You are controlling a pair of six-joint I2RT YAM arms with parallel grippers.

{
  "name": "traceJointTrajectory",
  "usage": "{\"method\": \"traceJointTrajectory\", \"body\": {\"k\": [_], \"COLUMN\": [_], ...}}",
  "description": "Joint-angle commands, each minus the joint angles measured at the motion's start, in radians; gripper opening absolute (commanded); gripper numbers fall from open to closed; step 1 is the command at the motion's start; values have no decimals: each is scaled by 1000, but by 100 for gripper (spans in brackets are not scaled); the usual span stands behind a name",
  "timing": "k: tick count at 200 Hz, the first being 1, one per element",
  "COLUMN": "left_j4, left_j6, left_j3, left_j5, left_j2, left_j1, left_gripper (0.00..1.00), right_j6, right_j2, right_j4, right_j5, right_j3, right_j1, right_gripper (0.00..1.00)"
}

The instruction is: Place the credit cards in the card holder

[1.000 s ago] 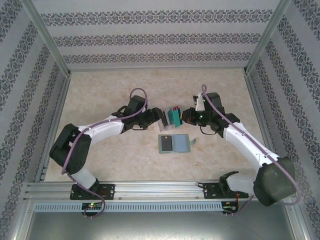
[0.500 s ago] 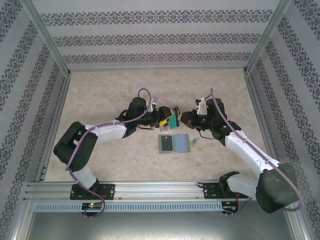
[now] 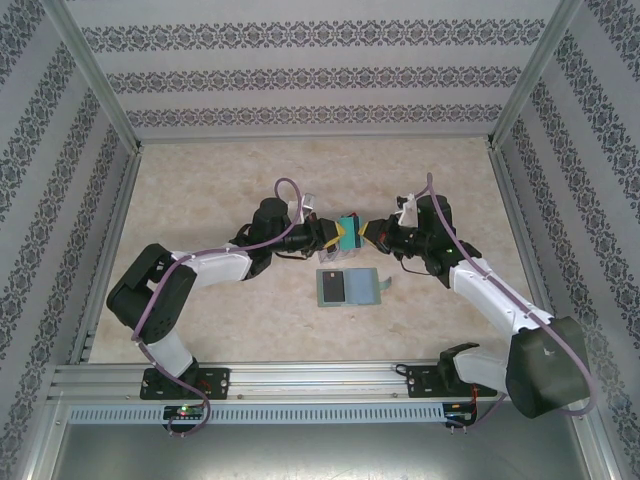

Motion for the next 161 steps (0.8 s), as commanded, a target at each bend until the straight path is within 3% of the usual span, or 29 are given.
{"method": "traceJointTrajectory", "body": {"k": [1, 16, 36, 66, 104, 161], "left_j4": [66, 58, 11, -191, -350, -218], "left_j6": [-3, -3, 17, 113, 210, 158], "left_j3": [-25, -35, -46, -57, -63, -154], "left_j5": [12, 2, -13, -101, -209, -298], "left_j2": [-33, -39, -49, -86, -100, -49], "left_j1": [-13, -13, -13, -24, -87, -166], "left_gripper": [0, 0, 0, 0, 0, 0], "right_j6": [4, -2, -36, -134, -209, -306], "right_j2": [7, 11, 13, 25, 104, 226], "right_j4": [28, 10, -32, -152, -196, -276], "right_j5": [-15, -6, 10, 78, 54, 124], "right_j3": [-15, -23, -34, -52, -59, -34], "right_j1": [1, -2, -5, 1, 19, 30], "right_gripper": [0, 3, 23, 30, 32, 33]}}
